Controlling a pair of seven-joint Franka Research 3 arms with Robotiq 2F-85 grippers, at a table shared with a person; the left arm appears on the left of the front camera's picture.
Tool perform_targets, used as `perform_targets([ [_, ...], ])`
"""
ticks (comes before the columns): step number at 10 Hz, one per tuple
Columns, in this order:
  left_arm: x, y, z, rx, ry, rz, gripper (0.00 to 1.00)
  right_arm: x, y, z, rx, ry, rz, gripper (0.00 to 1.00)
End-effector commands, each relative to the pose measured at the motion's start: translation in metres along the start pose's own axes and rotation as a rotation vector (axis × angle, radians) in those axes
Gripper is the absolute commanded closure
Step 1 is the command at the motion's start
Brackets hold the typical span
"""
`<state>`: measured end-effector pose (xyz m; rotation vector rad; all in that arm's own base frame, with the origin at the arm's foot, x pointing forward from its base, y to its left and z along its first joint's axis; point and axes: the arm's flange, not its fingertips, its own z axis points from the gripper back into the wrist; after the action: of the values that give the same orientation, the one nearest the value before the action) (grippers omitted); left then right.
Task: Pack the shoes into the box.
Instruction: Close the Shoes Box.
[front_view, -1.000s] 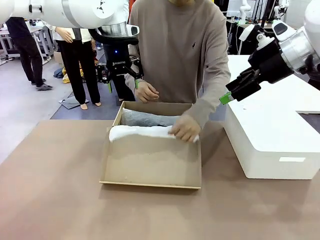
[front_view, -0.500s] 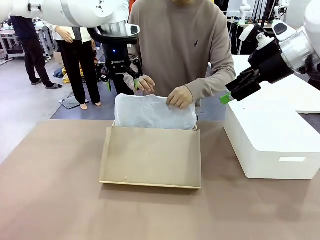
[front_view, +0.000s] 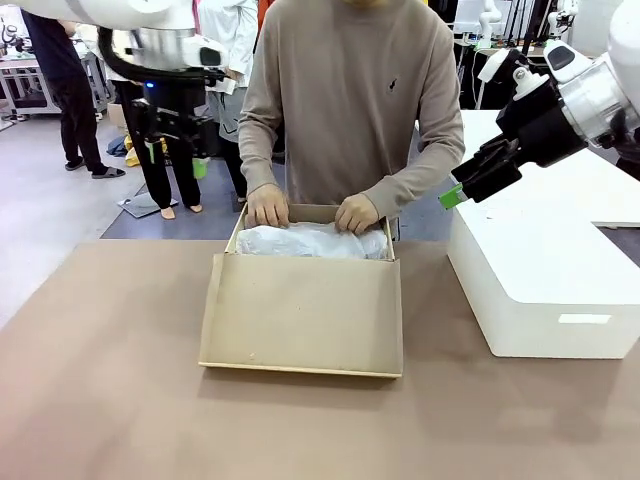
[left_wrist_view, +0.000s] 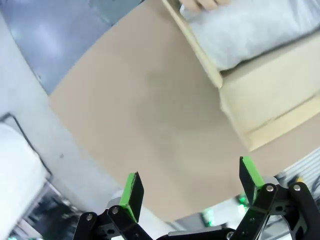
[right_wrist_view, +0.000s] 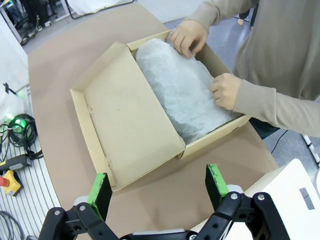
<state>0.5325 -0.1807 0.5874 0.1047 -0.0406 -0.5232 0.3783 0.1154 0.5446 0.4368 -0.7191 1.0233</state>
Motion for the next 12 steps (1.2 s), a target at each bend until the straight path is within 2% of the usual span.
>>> perform_targets([
  [1,-0.025,0.03,-0.01,-0.031,-0.057,-0.205,0.0,0.001,-0.003,-0.001,0.012,-0.026,0.007,0.0],
  [3,-0.042,0.058,-0.019,-0.026,-0.091,-0.445,0.0,0.001,-0.003,-0.001,0.012,-0.026,0.007,0.0],
  [4,-0.051,0.068,-0.022,-0.03,-0.138,-0.589,0.0,0.001,-0.003,-0.001,0.012,-0.026,0.007,0.0],
  [6,-0.06,0.084,-0.028,-0.071,-0.2,-0.724,0.0,0.001,-0.003,-0.001,0.012,-0.026,0.007,0.0],
  [7,-0.061,0.088,-0.028,-0.085,-0.221,-0.723,0.0,0.001,-0.003,-0.001,0.012,-0.026,0.007,0.0],
  [8,-0.044,0.08,-0.02,-0.021,-0.159,-0.66,0.0,0.001,-0.003,-0.001,0.012,-0.026,0.007,0.0],
  [12,-0.044,0.08,-0.02,-0.021,-0.159,-0.66,0.0,0.001,-0.003,-0.001,0.012,-0.026,0.007,0.0],
])
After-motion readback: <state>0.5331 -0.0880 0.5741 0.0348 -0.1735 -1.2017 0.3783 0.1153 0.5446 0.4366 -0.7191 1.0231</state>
